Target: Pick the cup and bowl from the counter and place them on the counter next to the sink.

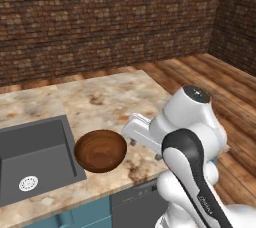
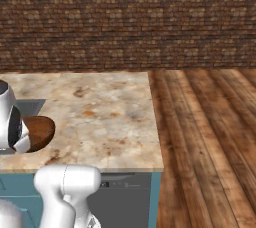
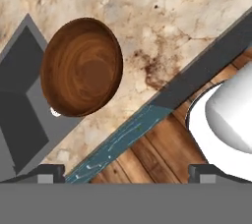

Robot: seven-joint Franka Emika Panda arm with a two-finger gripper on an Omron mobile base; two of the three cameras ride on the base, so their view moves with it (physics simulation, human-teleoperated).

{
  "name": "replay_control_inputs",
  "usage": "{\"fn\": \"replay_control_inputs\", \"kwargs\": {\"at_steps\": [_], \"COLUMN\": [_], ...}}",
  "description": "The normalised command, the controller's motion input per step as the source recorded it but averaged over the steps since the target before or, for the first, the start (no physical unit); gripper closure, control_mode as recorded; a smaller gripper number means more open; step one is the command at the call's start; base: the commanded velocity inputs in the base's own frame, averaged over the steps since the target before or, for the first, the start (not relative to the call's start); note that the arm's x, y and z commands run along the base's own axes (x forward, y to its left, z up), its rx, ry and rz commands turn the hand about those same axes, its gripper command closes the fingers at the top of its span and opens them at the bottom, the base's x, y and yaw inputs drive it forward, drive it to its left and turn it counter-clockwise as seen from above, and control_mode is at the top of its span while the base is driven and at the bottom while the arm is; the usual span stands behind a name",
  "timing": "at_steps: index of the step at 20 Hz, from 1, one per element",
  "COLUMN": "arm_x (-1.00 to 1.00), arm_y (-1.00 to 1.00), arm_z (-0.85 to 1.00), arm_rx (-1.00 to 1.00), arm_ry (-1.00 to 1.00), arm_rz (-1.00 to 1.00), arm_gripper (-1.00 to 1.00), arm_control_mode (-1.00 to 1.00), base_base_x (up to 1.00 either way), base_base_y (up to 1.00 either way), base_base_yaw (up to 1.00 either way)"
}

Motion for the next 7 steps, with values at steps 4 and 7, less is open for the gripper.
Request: {"fn": "replay_control_inputs", "kwargs": {"at_steps": [4, 7], "arm_x": [-0.89, -0.76], "arm_y": [0.0, 0.0], "arm_z": [0.64, 0.54], "arm_rx": [0.0, 0.0], "arm_ry": [-0.15, -0.18], "arm_rz": [0.0, 0.06], "arm_gripper": [-1.0, -1.0], "arm_control_mode": [-1.0, -1.0], "base_base_x": [0.0, 0.0], "base_base_y": [0.0, 0.0], "base_base_yaw": [0.0, 0.0]}}
